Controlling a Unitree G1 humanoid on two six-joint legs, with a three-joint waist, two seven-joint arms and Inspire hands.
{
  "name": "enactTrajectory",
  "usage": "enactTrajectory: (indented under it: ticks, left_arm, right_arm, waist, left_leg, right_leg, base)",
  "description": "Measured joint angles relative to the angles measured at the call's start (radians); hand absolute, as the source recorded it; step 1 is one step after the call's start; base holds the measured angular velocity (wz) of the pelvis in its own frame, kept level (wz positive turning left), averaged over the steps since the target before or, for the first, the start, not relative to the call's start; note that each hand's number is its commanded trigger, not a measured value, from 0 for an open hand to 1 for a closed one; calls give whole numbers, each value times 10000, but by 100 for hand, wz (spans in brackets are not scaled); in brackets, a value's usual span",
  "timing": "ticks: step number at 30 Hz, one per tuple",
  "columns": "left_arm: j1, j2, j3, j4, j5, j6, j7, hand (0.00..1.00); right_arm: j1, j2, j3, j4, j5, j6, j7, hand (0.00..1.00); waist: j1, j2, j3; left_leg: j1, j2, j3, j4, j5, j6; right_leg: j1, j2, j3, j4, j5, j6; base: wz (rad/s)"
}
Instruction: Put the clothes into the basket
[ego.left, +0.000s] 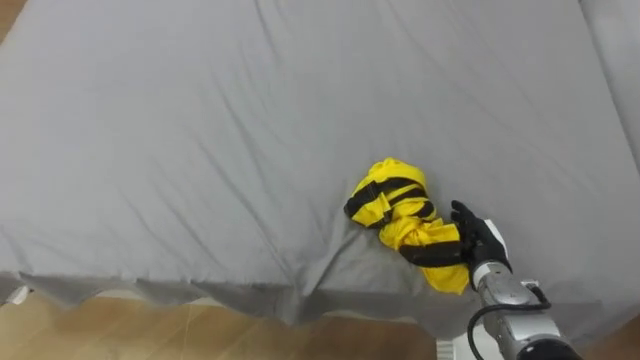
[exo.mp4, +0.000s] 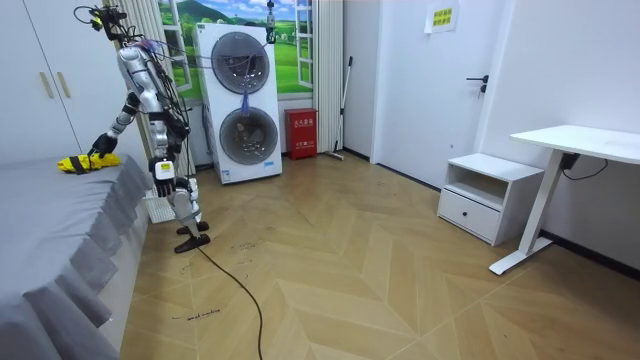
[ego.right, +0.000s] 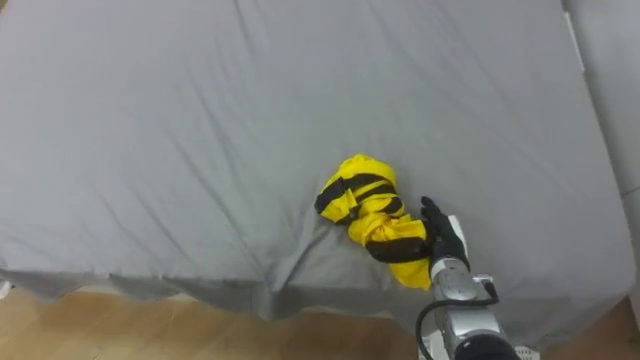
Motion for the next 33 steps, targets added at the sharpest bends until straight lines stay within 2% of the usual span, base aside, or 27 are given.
enactTrajectory:
  ticks: [5, 6, 7, 9, 16, 20, 33]
  left_arm:
    - [-28, 39, -290, -6, -438, -10, -6, 0]
    - [-28, 42, -368, -6, -559, -10, -6, 0]
    - [-29, 45, -457, -6, -706, -9, -8, 0]
    - [-29, 61, -634, -7, -939, -8, -9, 0]
    - [-73, 90, -870, -21, -1141, -10, -20, 0]
    - [-74, 109, -879, -22, -1140, -8, -157, 0]
    - [-106, 178, -1050, -45, -1139, 14, -286, 0]
  right_arm:
    - [-307, -148, 10, 192, -159, 10, -289, 0]
    - [-311, -182, 10, 192, -152, 10, -308, 7]
    - [-331, -231, 9, 199, -140, 18, -382, 35]
    - [-362, -270, -8, 213, -135, 23, -519, 100]
    - [-757, -450, -98, 433, -355, 105, -1053, 100]
    - [-838, -575, -64, 423, -514, 232, -1045, 100]
    - [-831, -577, 141, 422, -598, 259, -851, 100]
  waist:
    - [7, 16, 12]
    - [14, 23, 16]
    - [21, 36, 24]
    - [-7, 56, 32]
    - [0, 65, 33]
    - [20, 64, 33]
    - [5, 81, 42]
  left_leg:
    - [-297, -39, 11, -1, 56, 72]
    - [-300, -44, 7, -4, 57, 75]
    - [-302, -53, 1, -13, 58, 76]
    - [-330, -76, -38, -35, 66, 89]
    - [-530, -148, -67, -186, 130, 112]
    - [-522, -146, -63, -222, 132, 109]
    - [-480, -145, -61, -297, 154, 91]
  right_leg:
    - [-367, -59, 14, 141, -11, 18]
    - [-368, -63, 12, 138, -14, 23]
    - [-368, -70, 6, 134, -21, 35]
    - [-385, -85, -25, 127, -33, 54]
    - [-684, -116, 24, 143, -22, 82]
    - [-691, -109, 31, 123, -23, 84]
    - [-678, -110, 18, 125, -23, 84]
  base:
    - [0]
    - [0]
    - [0]
    - [5]
    - [0]
    - [0]
    - [0]
